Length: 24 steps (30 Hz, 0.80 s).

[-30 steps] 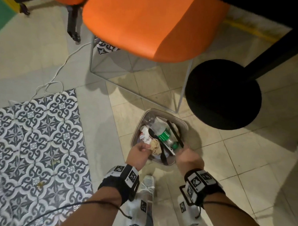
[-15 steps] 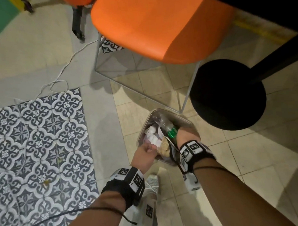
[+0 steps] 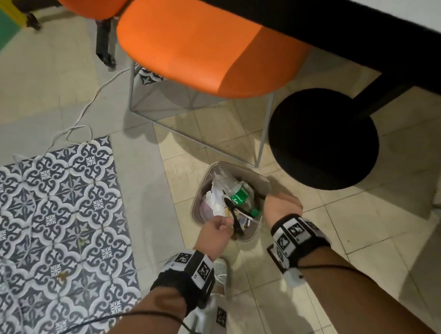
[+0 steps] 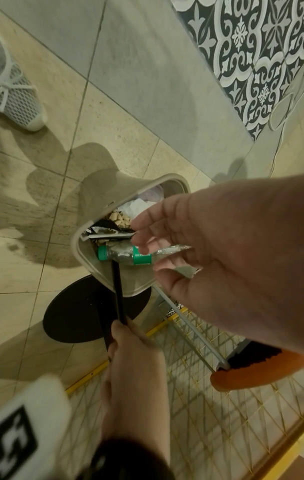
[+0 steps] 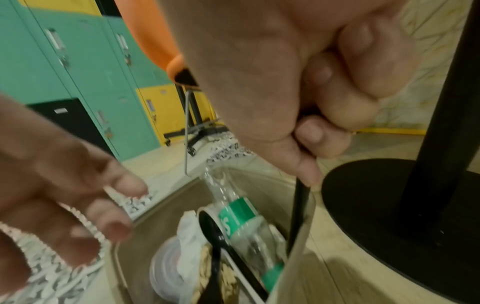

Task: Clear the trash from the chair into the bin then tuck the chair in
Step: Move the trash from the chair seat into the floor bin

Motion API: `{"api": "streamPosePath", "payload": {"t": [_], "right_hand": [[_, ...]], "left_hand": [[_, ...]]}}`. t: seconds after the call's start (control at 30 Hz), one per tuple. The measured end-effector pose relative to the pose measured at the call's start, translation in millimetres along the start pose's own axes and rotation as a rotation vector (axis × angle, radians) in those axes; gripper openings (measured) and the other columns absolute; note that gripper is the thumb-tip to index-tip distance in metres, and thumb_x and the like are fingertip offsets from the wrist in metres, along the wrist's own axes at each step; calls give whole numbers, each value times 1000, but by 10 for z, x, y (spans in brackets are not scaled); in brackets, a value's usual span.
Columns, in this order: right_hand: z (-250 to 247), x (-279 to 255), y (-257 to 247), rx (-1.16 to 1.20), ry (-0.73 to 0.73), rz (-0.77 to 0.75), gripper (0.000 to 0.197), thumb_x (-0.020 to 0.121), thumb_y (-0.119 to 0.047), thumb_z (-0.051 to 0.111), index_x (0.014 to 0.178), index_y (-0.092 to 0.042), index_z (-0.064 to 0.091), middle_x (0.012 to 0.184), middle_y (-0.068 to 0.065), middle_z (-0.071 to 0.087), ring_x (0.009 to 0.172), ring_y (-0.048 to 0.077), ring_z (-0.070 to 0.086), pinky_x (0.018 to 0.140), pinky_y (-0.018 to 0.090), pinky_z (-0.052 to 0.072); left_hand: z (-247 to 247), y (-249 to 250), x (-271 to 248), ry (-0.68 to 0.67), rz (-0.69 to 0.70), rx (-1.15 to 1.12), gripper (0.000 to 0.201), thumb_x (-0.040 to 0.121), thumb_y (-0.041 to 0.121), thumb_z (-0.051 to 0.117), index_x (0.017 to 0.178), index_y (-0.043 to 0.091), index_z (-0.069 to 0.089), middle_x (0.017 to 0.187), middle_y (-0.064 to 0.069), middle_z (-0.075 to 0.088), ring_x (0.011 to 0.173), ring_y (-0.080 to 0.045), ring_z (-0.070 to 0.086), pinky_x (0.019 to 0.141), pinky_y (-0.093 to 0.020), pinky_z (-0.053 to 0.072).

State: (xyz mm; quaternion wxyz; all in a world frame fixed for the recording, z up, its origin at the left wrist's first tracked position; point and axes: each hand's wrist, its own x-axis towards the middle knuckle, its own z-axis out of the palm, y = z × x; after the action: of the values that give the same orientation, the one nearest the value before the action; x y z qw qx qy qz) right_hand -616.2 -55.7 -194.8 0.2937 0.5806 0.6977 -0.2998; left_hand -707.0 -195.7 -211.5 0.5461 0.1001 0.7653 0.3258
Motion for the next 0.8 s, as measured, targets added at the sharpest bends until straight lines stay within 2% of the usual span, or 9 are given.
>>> {"api": "streamPosePath", "payload": {"t": [0.07, 0.13, 0.23, 0.3, 0.37, 0.5, 0.57, 0.63, 0.8], "right_hand": [[121, 150, 18, -2, -40, -41, 38, 101, -13, 31, 132, 0, 48, 135, 17, 51, 124, 29, 49, 59, -4, 33], [172, 225, -32, 53, -12, -45, 39, 101, -25, 33, 134, -7, 45, 134, 16, 52, 120, 31, 52, 90, 22, 42], [185, 141, -9, 43, -41, -58, 68, 96, -34, 45, 151, -22, 6, 136, 19, 48, 116, 34, 54, 96, 43, 45], [129, -43, 176, 84, -29, -102, 85, 93, -35, 53, 151, -27, -9, 134, 20, 51, 113, 35, 57, 94, 44, 49], [43, -269, 484, 203, 5, -125, 82, 90, -37, 57, 151, -26, 4, 134, 17, 50, 113, 34, 57, 93, 41, 49], [-161, -728, 1387, 347, 114, -81, 69, 89, -39, 58, 147, -23, 24, 142, 11, 41, 123, 28, 48, 98, 36, 41], [-239, -933, 1992, 471, 163, -43, 74, 90, -37, 56, 149, -32, 12, 148, 8, 32, 128, 29, 45, 104, 38, 39], [-321, -1129, 2669, 564, 241, -4, 74, 90, -35, 55, 149, -33, 11, 149, 6, 31, 125, 28, 49, 105, 38, 41], [-445, -1655, 4427, 681, 516, 155, 60, 90, -25, 59, 144, -21, 34, 139, 12, 43, 112, 29, 57, 92, 29, 45]], "left_hand": [[8, 27, 9, -6, 7, 14, 17, 88, 9, 48, 85, 22, 58, 83, 1, 58, 80, -17, 53, 72, -27, 40], [-18, 44, 15, 5, 7, 17, 16, 88, 9, 50, 83, 22, 59, 81, 2, 59, 75, -16, 53, 69, -26, 40], [-61, 60, -17, 33, 11, 15, 18, 87, 10, 55, 77, 24, 59, 81, 1, 60, 66, -11, 52, 60, -24, 40], [-8, 111, -68, 52, 7, 42, 21, 86, 8, 55, 74, 25, 57, 77, -1, 58, 62, -15, 49, 55, -24, 38], [145, 227, -166, 58, 4, 90, 22, 86, 6, 53, 74, 24, 56, 73, -3, 58, 60, -20, 49, 53, -25, 37], [828, 567, -435, -31, 83, 218, 12, 86, 9, 55, 92, 10, 65, 91, -21, 68, 89, -39, 64, 81, -43, 51], [1330, 756, -630, -86, 110, 273, 20, 87, 10, 55, 103, 3, 64, 95, -24, 67, 86, -38, 63, 79, -44, 50], [1897, 934, -878, -174, 154, 296, 14, 87, 7, 54, 95, 8, 65, 90, -21, 64, 76, -35, 57, 70, -41, 45], [3445, 1116, -1572, -381, 206, 350, 20, 86, 9, 53, 77, 27, 58, 88, -4, 60, 83, -21, 54, 70, -28, 40]]}}
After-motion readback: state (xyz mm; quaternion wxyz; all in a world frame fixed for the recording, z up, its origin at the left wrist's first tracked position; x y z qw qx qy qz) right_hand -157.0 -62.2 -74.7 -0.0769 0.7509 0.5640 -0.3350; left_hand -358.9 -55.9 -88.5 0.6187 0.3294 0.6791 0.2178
